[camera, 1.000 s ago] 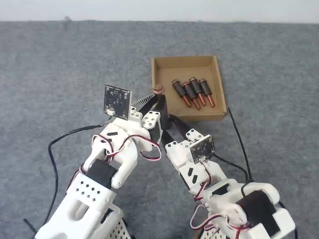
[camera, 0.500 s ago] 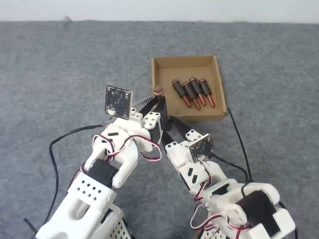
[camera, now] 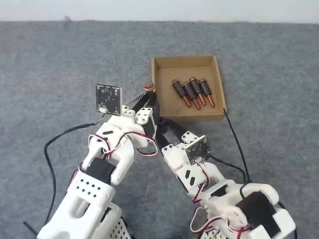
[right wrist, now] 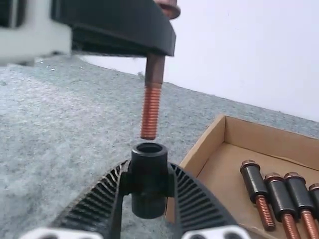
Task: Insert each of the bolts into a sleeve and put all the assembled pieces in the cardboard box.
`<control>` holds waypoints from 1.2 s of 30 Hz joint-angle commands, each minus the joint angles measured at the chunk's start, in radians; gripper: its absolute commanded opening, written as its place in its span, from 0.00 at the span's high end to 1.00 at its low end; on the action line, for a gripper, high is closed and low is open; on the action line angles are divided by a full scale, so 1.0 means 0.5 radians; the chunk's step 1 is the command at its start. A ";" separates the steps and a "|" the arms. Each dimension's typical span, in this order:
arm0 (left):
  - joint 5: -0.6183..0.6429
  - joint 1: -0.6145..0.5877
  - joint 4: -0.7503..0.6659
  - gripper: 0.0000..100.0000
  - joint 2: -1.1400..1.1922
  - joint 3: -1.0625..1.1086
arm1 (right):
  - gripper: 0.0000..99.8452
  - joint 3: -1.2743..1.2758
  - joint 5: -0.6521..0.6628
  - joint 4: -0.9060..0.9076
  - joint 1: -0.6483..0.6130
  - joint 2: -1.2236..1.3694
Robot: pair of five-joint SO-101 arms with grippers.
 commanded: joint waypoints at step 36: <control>0.080 0.092 -0.049 0.99 -0.184 0.032 | 0.99 0.040 0.040 0.084 0.026 -0.038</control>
